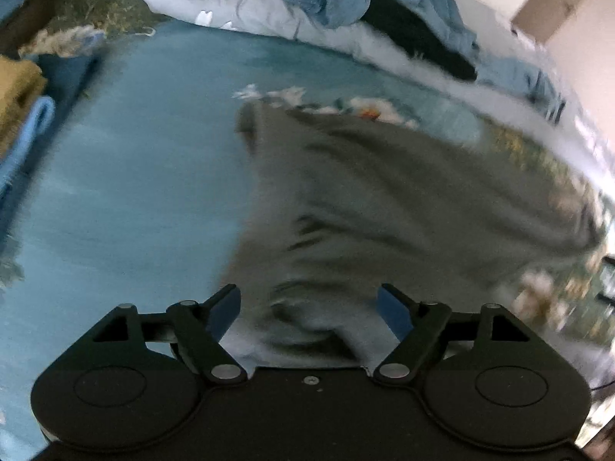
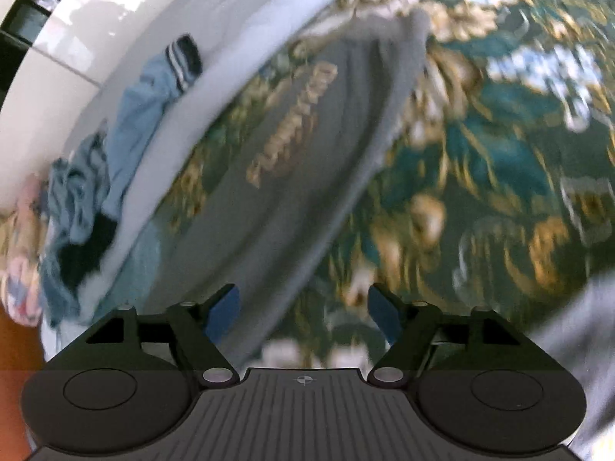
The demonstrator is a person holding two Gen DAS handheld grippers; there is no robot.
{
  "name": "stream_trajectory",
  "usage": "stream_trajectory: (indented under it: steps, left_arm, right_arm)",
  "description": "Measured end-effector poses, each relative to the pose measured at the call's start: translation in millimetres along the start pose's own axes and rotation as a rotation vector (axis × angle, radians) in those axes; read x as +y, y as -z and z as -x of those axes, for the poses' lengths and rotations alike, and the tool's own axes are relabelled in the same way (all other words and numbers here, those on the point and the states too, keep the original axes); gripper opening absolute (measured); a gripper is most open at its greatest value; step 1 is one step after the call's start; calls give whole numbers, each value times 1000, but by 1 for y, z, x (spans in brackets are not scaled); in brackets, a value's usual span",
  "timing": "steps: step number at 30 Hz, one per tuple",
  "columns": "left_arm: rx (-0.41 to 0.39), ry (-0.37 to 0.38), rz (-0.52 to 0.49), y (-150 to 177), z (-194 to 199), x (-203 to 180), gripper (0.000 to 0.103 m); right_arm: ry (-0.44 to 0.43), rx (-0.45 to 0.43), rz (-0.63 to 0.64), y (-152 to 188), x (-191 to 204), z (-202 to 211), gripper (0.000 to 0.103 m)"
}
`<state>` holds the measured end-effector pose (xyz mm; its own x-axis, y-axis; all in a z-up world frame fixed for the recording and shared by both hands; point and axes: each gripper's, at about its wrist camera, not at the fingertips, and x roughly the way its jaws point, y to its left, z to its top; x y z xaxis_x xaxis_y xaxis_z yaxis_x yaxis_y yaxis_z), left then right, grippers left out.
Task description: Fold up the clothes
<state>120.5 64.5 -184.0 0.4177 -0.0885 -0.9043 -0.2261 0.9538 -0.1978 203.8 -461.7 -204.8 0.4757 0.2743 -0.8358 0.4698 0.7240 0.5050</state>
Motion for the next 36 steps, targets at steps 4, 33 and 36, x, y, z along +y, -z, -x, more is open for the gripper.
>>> stream_trajectory:
  steps: [4,33,36]
  left_arm:
    - [15,25,-82,9,-6,23,77]
    - [127,413,-136,-6,-65,78,48]
    - [131,420,-177,-6,-66,75,45]
  right_arm:
    - [-11,52,-3,42,4,10,74]
    - [-17,428,1023,213,170,-50,38]
    - [-7,455,1161,222,179,-54,38]
